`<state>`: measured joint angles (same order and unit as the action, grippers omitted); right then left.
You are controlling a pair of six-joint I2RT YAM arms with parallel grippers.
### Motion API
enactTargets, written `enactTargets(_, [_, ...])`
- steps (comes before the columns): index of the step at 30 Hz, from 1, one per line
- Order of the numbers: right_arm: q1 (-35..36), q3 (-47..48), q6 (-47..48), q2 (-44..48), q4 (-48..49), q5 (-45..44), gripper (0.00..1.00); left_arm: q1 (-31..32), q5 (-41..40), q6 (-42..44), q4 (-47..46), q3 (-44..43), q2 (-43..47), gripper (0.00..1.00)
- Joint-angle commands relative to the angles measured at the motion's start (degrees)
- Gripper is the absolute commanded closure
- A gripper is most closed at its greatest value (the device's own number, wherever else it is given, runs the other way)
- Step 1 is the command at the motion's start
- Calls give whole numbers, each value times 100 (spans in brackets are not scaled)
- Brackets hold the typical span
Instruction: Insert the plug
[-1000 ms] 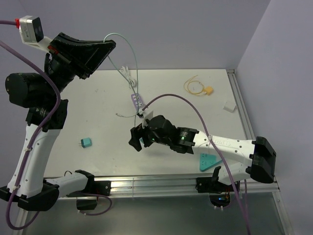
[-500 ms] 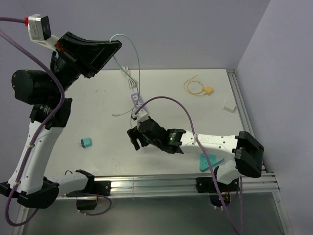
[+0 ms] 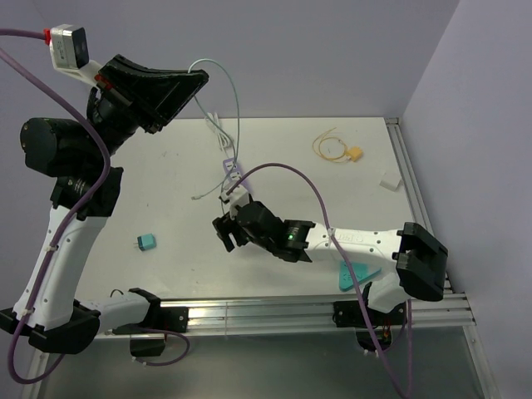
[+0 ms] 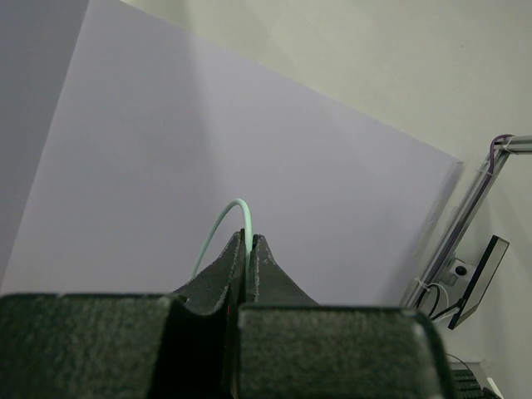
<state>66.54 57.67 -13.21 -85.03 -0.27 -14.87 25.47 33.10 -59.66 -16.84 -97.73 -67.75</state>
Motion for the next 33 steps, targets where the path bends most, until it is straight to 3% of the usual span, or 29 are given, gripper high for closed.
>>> enactTargets(1, [34,-80,319,-92,651,-139,21,37,-41,33,-118,-281,42,100])
enactTargets(16, [25,34,205,-602,695,-200,26,72,-41,-37,-188,-167,51,100])
enactTargets(20, [34,-63,152,-576,932,-341,32,80,-41,-20,-153,-150,68,100])
enactTargets(26, [34,-203,240,-488,1257,-367,48,81,-84,42,-91,-88,112,100])
enactTargets(33, [25,-615,302,-251,1749,-104,77,81,-120,112,-13,79,139,100])
